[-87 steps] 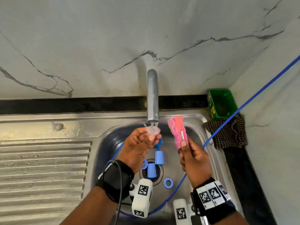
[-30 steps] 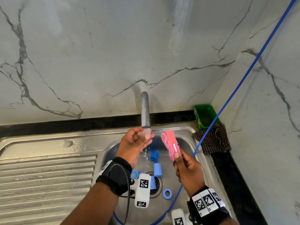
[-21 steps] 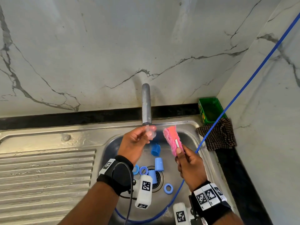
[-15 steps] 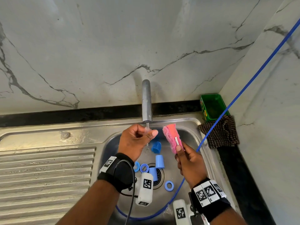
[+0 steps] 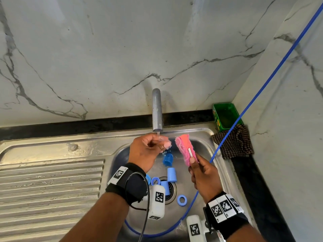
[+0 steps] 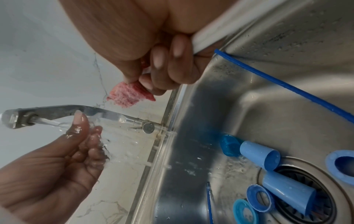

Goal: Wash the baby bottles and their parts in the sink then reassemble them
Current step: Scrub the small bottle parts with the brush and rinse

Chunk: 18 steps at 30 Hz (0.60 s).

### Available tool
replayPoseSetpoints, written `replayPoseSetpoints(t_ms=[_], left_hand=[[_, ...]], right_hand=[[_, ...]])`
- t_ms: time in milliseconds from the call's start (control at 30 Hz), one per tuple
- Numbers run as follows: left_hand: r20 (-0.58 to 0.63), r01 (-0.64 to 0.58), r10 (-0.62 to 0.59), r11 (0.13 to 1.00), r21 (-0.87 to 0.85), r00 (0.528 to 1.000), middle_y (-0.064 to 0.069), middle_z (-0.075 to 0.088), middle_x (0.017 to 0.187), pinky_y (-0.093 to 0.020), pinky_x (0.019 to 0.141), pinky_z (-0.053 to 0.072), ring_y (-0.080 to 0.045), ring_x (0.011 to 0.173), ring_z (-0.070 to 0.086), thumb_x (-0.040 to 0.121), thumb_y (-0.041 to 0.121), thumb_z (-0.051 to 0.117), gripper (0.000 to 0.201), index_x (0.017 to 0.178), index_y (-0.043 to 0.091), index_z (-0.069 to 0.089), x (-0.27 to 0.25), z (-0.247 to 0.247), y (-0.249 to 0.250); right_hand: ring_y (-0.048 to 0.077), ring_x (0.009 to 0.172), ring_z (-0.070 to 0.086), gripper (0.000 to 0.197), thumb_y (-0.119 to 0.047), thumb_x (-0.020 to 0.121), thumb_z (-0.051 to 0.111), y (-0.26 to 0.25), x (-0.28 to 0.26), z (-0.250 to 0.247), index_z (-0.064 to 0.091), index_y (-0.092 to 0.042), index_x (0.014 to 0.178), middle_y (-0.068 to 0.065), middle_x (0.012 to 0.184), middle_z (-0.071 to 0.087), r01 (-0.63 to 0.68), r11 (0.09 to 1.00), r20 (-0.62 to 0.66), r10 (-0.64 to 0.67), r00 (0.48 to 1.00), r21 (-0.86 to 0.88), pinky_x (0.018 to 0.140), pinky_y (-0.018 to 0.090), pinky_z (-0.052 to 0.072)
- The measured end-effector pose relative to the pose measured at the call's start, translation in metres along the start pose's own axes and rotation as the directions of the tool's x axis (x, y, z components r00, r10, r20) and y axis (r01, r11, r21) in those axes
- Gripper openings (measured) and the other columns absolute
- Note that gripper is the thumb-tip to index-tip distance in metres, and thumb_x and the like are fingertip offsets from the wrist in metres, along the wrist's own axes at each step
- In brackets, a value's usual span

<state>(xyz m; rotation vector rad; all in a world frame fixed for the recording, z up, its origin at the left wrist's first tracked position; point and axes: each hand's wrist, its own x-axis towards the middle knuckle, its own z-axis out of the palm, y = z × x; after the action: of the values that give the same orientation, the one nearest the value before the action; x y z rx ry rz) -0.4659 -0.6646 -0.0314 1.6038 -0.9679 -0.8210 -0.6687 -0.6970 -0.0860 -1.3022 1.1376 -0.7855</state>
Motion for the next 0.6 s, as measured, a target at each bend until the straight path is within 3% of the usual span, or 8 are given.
replayPoseSetpoints(t_ms=[100, 167, 300, 400, 433, 500, 533, 600], left_hand=[[-0.087, -0.001, 0.004, 1.000, 0.026, 0.996, 0.003, 0.077, 0.081, -0.018, 0.070, 0.057, -0.007, 0.075, 0.072, 0.077, 0.016, 0.086, 0.019, 0.086, 0.010, 0.071, -0.002, 0.000, 0.007], [-0.112, 0.003, 0.004, 0.998, 0.061, 0.994, 0.004, 0.076, 0.077, -0.019, 0.070, 0.058, -0.009, 0.074, 0.072, 0.075, 0.021, 0.087, 0.022, 0.082, 0.012, 0.068, -0.002, -0.002, 0.007], [-0.019, -0.016, 0.017, 0.999, 0.048, 1.000, 0.004, 0.078, 0.095, -0.037, 0.089, 0.058, -0.014, 0.092, 0.073, 0.089, 0.011, 0.073, 0.013, 0.085, 0.022, 0.071, 0.001, -0.006, 0.003], [0.018, 0.011, -0.011, 1.000, 0.008, 1.000, -0.001, 0.078, 0.095, -0.033, 0.082, 0.059, -0.016, 0.089, 0.073, 0.092, 0.005, 0.069, 0.015, 0.088, 0.018, 0.073, -0.003, -0.006, 0.005], [0.016, 0.034, -0.034, 0.999, -0.017, 0.999, -0.003, 0.077, 0.088, -0.031, 0.076, 0.059, -0.018, 0.081, 0.071, 0.089, 0.011, 0.074, 0.005, 0.089, 0.016, 0.074, -0.004, -0.005, 0.008], [-0.084, 0.052, -0.048, 0.998, 0.046, 0.995, -0.002, 0.075, 0.078, -0.027, 0.068, 0.059, -0.014, 0.069, 0.068, 0.077, 0.032, 0.085, 0.022, 0.085, 0.016, 0.072, -0.005, -0.005, 0.010], [-0.133, 0.053, -0.040, 0.994, 0.093, 0.990, 0.001, 0.074, 0.077, -0.025, 0.067, 0.057, -0.011, 0.067, 0.066, 0.073, 0.036, 0.087, 0.028, 0.083, 0.017, 0.070, -0.004, -0.005, 0.009], [-0.134, 0.036, -0.025, 0.996, 0.086, 0.991, 0.005, 0.076, 0.082, -0.026, 0.075, 0.057, -0.008, 0.077, 0.069, 0.075, 0.030, 0.087, 0.021, 0.083, 0.019, 0.071, -0.002, -0.006, 0.012]], right_hand=[[0.012, 0.050, 0.034, 0.028, -0.036, 0.103, 0.052, -0.004, -0.006, 0.000, 0.066, -0.038, 0.127, -0.005, 0.061, 0.048, 0.016, 1.000, -0.005, -0.016, 1.000, -0.006, 0.041, 0.020, 0.031], [0.013, 0.051, 0.034, 0.028, -0.037, 0.103, 0.053, -0.007, -0.009, 0.000, 0.066, -0.036, 0.127, -0.004, 0.061, 0.047, 0.031, 1.000, -0.002, -0.031, 1.000, -0.003, 0.042, 0.019, 0.031], [0.012, 0.050, 0.033, 0.028, -0.039, 0.101, 0.053, -0.014, -0.019, 0.001, 0.067, -0.037, 0.125, -0.002, 0.061, 0.044, 0.059, 0.998, 0.008, -0.059, 0.998, 0.021, 0.042, 0.019, 0.031], [0.013, 0.050, 0.032, 0.027, -0.039, 0.101, 0.053, -0.019, -0.025, 0.000, 0.068, -0.036, 0.124, -0.001, 0.060, 0.044, 0.072, 0.997, 0.011, -0.072, 0.997, 0.019, 0.042, 0.019, 0.031], [0.012, 0.049, 0.032, 0.027, -0.038, 0.101, 0.053, -0.020, -0.026, 0.000, 0.067, -0.036, 0.125, -0.002, 0.059, 0.044, 0.072, 0.997, 0.005, -0.072, 0.997, 0.015, 0.041, 0.019, 0.031], [0.011, 0.048, 0.032, 0.028, -0.035, 0.102, 0.053, -0.024, -0.029, -0.001, 0.066, -0.038, 0.126, -0.004, 0.058, 0.045, 0.074, 0.997, -0.008, -0.074, 0.997, 0.017, 0.041, 0.018, 0.031], [0.011, 0.048, 0.032, 0.028, -0.035, 0.102, 0.053, -0.025, -0.031, -0.001, 0.066, -0.038, 0.126, -0.004, 0.058, 0.045, 0.078, 0.997, -0.008, -0.078, 0.997, 0.018, 0.041, 0.018, 0.031], [0.012, 0.049, 0.032, 0.028, -0.034, 0.102, 0.053, -0.029, -0.036, -0.003, 0.065, -0.037, 0.127, -0.003, 0.059, 0.044, 0.089, 0.996, -0.008, -0.089, 0.996, 0.016, 0.041, 0.019, 0.031]])
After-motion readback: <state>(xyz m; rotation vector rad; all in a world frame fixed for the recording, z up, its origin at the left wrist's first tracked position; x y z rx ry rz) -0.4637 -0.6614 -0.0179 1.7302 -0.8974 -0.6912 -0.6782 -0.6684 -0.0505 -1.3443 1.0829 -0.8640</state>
